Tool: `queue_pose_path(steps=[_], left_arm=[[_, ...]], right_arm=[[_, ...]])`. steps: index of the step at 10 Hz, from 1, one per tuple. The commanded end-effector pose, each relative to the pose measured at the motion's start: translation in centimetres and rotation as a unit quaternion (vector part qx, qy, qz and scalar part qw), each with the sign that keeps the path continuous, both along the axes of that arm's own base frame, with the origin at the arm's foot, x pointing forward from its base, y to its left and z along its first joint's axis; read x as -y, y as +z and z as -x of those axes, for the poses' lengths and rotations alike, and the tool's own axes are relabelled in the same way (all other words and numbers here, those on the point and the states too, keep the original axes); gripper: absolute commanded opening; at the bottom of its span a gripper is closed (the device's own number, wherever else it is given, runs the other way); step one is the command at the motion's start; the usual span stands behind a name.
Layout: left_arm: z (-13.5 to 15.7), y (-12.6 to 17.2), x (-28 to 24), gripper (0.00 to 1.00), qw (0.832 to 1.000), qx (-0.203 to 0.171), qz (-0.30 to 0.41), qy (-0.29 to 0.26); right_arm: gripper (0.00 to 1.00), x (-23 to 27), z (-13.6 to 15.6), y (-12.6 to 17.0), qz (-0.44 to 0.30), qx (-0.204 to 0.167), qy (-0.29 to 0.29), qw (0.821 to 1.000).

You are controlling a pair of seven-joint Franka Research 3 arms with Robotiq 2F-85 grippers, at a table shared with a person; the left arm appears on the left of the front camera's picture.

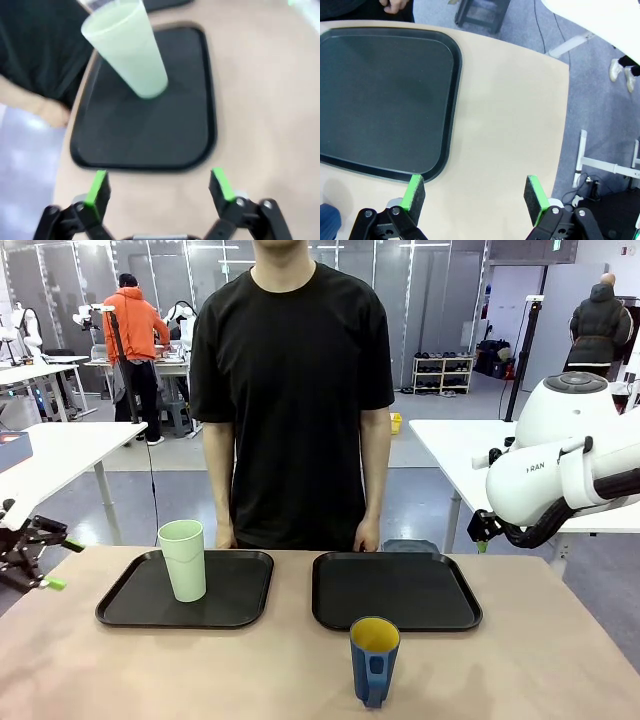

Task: Sort and store the cups by type.
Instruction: Pick up the Handle plastic cup and place it into the empty Flat Tray.

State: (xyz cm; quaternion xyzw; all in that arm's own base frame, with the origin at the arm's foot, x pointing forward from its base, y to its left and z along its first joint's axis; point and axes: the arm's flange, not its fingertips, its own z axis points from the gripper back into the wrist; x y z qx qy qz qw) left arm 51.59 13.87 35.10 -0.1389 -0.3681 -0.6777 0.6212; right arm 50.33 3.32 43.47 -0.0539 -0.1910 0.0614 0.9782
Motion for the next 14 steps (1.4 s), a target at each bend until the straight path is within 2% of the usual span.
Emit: queue_pose_path(steps=[1,2,4,5,6,14], left_arm=[[4.3,0.6,2.9,1.00,0.992,-0.046,-0.101,0.062],[5.3,0.9,2.9,1.00,0.983,-0.075,-0.139,0.097],[5.1,1.3,2.7,1.00,0.982,-0.084,-0.145,0.092],[4.4,1.3,2.4,1.00,0.982,-0.081,-0.140,0.093],[5.6,0.6,2.3,1.00,0.983,-0.059,-0.148,0.095],[5.6,0.6,2.3,1.00,0.983,-0.059,-0.148,0.095]], right_arm=[[1.00,0.0,-0.1,0.1,0.001,0.001,-0.001,1.000],[1.00,0.0,-0.1,0.1,0.001,0.001,-0.001,1.000],[1.00,0.0,-0.1,0.1,0.001,0.001,-0.001,1.000],[1.00,0.0,-0.1,0.1,0.001,0.001,-0.001,1.000],[1.00,0.0,-0.1,0.1,0.001,0.001,-0.001,1.000],[1.00,0.0,-0.1,0.1,0.001,0.001,-0.001,1.000]])
